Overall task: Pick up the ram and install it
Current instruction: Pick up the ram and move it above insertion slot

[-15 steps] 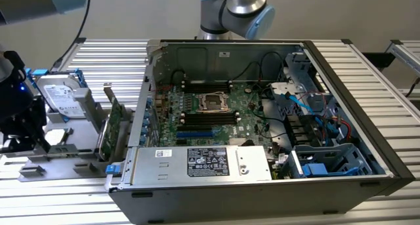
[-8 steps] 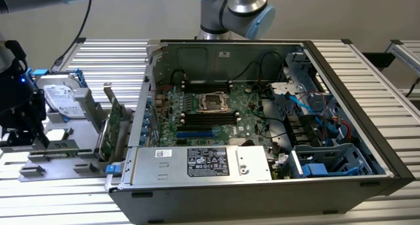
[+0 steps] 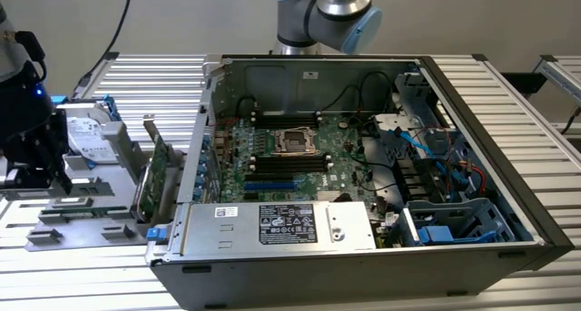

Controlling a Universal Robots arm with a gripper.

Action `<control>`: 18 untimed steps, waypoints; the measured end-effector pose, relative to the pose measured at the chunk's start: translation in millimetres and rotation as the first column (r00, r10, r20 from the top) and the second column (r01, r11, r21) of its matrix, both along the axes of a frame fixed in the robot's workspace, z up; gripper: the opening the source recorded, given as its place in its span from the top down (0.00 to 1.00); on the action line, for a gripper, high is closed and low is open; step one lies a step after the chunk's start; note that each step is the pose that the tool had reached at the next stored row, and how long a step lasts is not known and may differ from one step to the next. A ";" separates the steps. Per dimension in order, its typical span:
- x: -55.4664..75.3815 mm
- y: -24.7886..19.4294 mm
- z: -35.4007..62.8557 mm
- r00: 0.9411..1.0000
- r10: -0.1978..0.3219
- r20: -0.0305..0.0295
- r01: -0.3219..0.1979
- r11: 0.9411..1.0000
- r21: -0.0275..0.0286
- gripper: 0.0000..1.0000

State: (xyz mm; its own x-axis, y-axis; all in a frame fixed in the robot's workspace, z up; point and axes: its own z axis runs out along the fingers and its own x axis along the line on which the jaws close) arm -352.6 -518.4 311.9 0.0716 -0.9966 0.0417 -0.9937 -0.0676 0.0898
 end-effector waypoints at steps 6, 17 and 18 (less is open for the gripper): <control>18.6 0.8 17.6 1.000 0.000 0.000 0.000 1.000 0.000 0.86; 54.4 7.2 57.3 1.000 0.000 0.000 0.000 1.000 0.000 0.86; 56.7 7.9 61.0 1.000 0.000 0.000 0.000 1.000 0.000 0.86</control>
